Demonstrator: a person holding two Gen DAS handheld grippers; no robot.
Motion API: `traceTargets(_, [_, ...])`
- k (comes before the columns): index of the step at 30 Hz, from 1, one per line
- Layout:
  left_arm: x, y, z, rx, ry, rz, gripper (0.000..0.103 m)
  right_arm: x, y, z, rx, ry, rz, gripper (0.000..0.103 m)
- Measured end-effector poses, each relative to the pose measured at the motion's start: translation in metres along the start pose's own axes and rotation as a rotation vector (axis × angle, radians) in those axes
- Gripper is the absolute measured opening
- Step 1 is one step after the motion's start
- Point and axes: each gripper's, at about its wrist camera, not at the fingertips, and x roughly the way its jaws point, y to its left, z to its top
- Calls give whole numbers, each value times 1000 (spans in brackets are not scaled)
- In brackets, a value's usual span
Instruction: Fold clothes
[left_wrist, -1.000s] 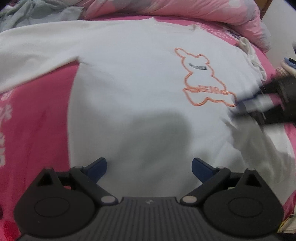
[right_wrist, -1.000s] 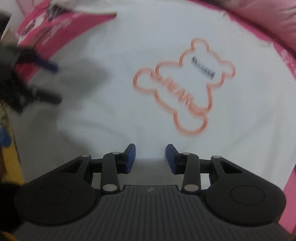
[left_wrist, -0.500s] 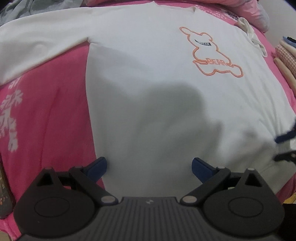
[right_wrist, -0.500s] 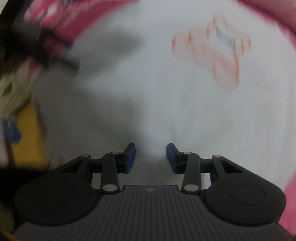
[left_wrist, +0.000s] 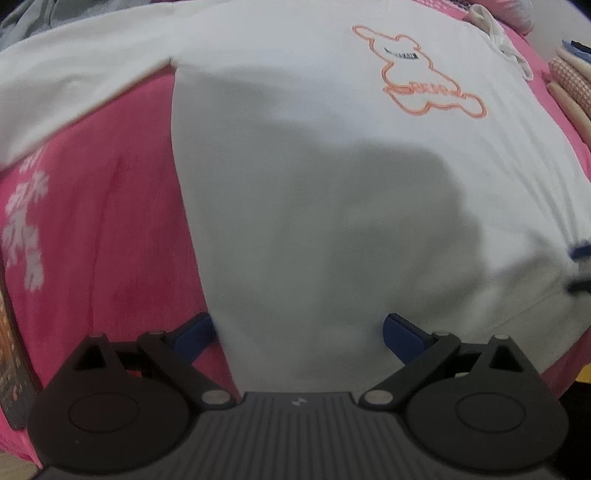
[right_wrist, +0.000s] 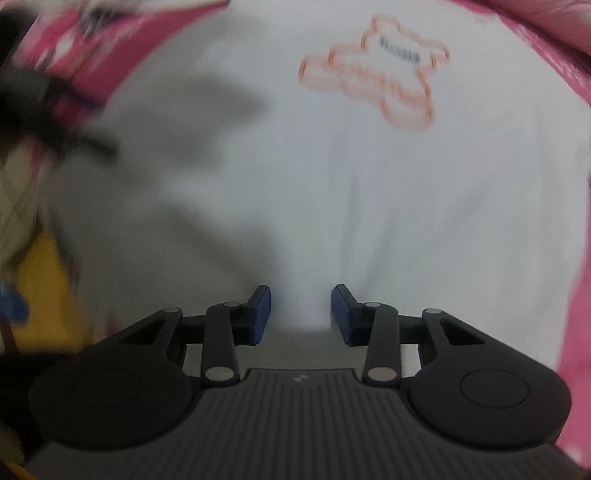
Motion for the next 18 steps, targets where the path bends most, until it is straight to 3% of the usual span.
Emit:
traceTargets(3, [-1,-1,-5,1,7,8,100,-17,-5,-16,29,92,-2,35])
traceTargets(8, [-3,-4,-8,2,16,23,100,-32,-41,24,33,-115,-104,35])
traceTargets(11, [-3,-6,-7,10,17,31,100,-15,-74,40,66,-164,-162,35])
traceTargets(14, [-4,-7,-8,12,16,34,100,-5,-98,8,159,-75,-163,36])
traceTargets(18, [-3,-10,-8,-10,17,40,100,-29,-100,-50,282,37,-150,36])
